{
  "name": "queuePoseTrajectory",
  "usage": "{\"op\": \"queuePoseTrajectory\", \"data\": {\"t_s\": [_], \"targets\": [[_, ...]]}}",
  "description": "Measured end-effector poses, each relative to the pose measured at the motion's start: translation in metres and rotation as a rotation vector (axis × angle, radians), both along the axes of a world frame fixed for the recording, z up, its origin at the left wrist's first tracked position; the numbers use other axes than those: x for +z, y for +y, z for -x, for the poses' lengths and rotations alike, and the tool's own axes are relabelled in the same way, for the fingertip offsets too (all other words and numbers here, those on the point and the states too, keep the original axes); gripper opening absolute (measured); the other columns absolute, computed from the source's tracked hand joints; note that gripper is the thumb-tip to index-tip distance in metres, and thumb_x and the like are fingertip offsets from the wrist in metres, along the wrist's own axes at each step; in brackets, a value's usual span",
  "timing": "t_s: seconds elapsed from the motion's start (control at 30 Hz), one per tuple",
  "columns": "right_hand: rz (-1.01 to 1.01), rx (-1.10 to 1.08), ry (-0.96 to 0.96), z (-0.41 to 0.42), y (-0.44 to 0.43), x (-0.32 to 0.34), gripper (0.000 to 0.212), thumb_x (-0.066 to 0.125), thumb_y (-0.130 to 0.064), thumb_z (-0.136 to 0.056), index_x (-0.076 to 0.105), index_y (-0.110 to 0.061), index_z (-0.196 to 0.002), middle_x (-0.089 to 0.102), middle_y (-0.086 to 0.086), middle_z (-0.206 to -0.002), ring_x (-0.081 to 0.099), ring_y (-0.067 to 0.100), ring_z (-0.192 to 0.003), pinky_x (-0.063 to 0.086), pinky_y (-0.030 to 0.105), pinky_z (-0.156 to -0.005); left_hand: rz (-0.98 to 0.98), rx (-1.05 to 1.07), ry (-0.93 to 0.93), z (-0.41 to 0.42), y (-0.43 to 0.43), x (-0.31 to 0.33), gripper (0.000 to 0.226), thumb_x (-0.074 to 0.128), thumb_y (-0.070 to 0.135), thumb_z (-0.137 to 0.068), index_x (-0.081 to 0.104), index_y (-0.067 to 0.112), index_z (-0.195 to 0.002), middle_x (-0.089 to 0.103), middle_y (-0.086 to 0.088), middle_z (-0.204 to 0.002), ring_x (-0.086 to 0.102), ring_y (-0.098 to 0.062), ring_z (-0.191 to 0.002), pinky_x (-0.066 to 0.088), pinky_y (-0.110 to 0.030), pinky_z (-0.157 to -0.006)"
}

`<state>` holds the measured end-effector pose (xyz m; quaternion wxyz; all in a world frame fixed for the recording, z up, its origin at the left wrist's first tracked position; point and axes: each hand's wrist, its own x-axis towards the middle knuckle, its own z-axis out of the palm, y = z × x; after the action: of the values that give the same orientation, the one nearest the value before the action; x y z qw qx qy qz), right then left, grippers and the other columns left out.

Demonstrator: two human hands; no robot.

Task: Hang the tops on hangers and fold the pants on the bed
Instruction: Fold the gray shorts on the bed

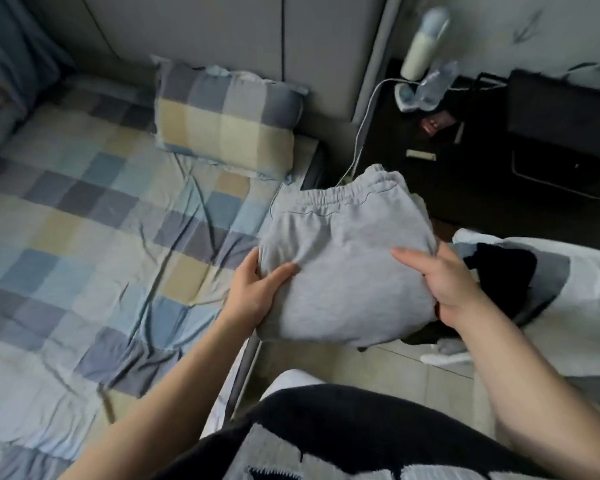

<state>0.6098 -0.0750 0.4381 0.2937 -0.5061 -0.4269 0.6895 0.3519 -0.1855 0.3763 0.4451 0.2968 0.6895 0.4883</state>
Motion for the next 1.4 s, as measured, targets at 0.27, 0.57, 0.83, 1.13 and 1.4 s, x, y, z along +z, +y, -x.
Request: {"op": "queuePoseTrajectory", "data": {"t_s": [0.27, 0.57, 0.83, 1.13, 1.4], "targets": [[-0.194, -0.176, 0.067, -0.201, 0.016, 0.044, 0.031, 0.078, -0.02, -0.074, 0.076, -0.018, -0.105, 0.075, 0.013, -0.11, 0.073, 0.031, -0.101, 0.061, 0.039, -0.074, -0.304, -0.182, 0.142, -0.171, 0.075, 0.064, 0.023, 0.08, 0.023, -0.086, 0.069, 0.036, -0.1, 0.073, 0.016, -0.099, 0.066, 0.003, -0.09, 0.049, -0.012, -0.077], [-0.276, -0.594, 0.01, -0.412, -0.003, 0.071, 0.028, 0.078, -0.019, -0.069, 0.079, -0.019, -0.097, 0.078, 0.011, -0.097, 0.076, 0.027, -0.086, 0.058, 0.031, -0.063, -0.398, -0.524, 0.103, -0.384, 0.15, 0.101, 0.025, 0.077, 0.029, -0.085, 0.068, 0.032, -0.109, 0.074, 0.011, -0.104, 0.069, -0.002, -0.097, 0.051, -0.014, -0.077], [-0.203, -1.067, -0.023, -0.548, -0.073, 0.055, 0.031, 0.077, -0.013, -0.077, 0.075, -0.013, -0.108, 0.077, 0.009, -0.104, 0.075, 0.029, -0.092, 0.061, 0.037, -0.067, -0.309, -0.994, 0.052, -0.569, 0.201, 0.102, 0.026, 0.079, 0.028, -0.086, 0.068, 0.031, -0.11, 0.074, 0.01, -0.101, 0.07, -0.009, -0.096, 0.056, -0.03, -0.084], [0.056, -1.616, -0.057, -0.66, -0.133, 0.001, 0.069, 0.088, -0.03, -0.054, 0.069, -0.015, -0.119, 0.077, 0.005, -0.107, 0.074, 0.03, -0.095, 0.058, 0.047, -0.087, -0.203, -1.618, 0.266, -0.784, 0.235, 0.073, 0.031, 0.077, 0.031, -0.088, 0.065, 0.026, -0.117, 0.071, 0.005, -0.11, 0.066, -0.015, -0.103, 0.053, -0.031, -0.088], [0.071, -1.876, -0.073, -0.741, -0.122, -0.052, 0.033, 0.078, -0.018, -0.076, 0.073, -0.021, -0.109, 0.077, 0.004, -0.104, 0.075, 0.025, -0.092, 0.061, 0.037, -0.073, -0.01, -1.837, 0.251, -0.931, 0.257, 0.006, 0.027, 0.074, 0.021, -0.091, 0.064, 0.02, -0.116, 0.07, 0.003, -0.106, 0.067, -0.019, -0.101, 0.054, -0.032, -0.085]]}}
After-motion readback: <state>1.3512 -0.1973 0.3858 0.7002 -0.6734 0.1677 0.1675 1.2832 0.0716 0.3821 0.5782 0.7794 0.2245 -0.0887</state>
